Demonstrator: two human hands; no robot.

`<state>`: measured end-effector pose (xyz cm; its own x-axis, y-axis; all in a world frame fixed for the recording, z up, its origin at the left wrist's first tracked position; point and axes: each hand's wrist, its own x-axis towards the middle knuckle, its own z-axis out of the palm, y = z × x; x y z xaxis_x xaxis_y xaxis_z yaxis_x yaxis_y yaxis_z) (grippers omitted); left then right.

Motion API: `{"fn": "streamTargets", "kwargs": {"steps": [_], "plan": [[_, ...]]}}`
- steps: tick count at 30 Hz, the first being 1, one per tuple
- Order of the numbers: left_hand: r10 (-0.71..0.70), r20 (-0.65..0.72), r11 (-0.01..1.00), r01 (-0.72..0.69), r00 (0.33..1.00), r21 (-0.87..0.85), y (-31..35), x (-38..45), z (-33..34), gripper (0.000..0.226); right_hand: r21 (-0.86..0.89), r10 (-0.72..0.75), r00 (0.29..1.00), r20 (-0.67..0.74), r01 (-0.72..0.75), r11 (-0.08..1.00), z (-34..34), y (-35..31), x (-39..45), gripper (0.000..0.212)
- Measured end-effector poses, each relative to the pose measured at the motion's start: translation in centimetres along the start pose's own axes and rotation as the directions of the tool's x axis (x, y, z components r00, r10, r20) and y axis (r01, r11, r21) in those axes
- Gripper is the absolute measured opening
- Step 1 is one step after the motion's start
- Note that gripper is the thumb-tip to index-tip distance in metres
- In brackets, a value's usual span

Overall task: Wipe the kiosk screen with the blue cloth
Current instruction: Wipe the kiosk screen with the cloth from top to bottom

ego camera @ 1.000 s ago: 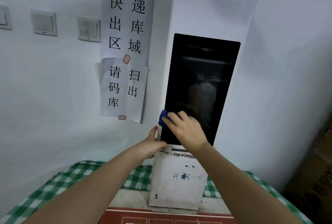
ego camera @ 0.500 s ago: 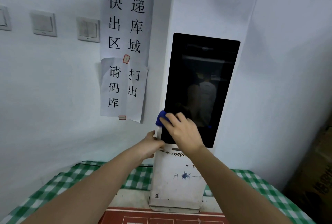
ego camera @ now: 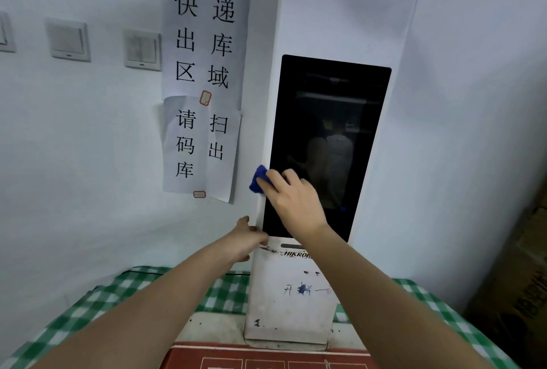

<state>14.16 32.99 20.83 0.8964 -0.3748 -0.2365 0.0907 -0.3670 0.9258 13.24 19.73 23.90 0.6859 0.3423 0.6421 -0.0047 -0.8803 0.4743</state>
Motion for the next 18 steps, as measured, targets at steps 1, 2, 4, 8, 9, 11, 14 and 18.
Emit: {"fn": "streamTargets", "kwargs": {"steps": [1, 2, 4, 8, 9, 11, 14, 18], "plan": [[-0.001, 0.001, 1.0, 0.001, 1.0, 0.001, 0.1, 0.0, 0.1, 0.082, 0.002, 0.011, 1.0, 0.004, -0.011, 1.0, 0.1, -0.2, 0.1, 0.065], [-0.002, 0.003, 1.0, 0.002, 1.0, 0.003, 0.1, 0.0, 0.2, 0.082, 0.001, 0.005, 1.0, 0.025, -0.005, 1.0, 0.2, -0.4, -0.2, 0.068], [-0.004, 0.005, 1.0, 0.004, 1.0, 0.009, 0.0, 0.0, 0.3, 0.08, -0.012, -0.071, 0.993, 0.092, 0.072, 0.997, 0.7, -0.9, -1.3, 0.068], [-0.013, -0.019, 1.0, 0.013, 1.0, 0.008, -0.2, 0.0, 0.1, 0.083, -0.086, -0.237, 0.955, 0.18, 0.255, 0.963, 0.8, -1.2, -2.5, 0.054], [-0.015, -0.02, 1.0, 0.015, 1.0, 0.002, -0.2, 0.0, 0.1, 0.084, -0.093, -0.211, 0.966, 0.153, 0.226, 0.97, 0.7, -0.9, -2.1, 0.055], [-0.01, -0.01, 1.0, 0.01, 1.0, -0.005, -0.1, -0.2, 0.2, 0.085, -0.063, -0.094, 0.993, 0.072, 0.098, 0.993, 0.6, -0.3, -1.3, 0.064], [0.0, -0.003, 1.0, 0.0, 1.0, -0.008, 0.1, -0.3, 0.3, 0.083, -0.004, 0.006, 1.0, 0.017, -0.006, 1.0, 0.6, -0.2, -1.4, 0.076], [0.006, 0.02, 1.0, -0.006, 1.0, 0.004, -0.2, -0.2, 0.2, 0.083, 0.023, -0.142, 0.985, 0.101, 0.14, 0.99, 2.5, -1.2, -4.7, 0.073]]}}
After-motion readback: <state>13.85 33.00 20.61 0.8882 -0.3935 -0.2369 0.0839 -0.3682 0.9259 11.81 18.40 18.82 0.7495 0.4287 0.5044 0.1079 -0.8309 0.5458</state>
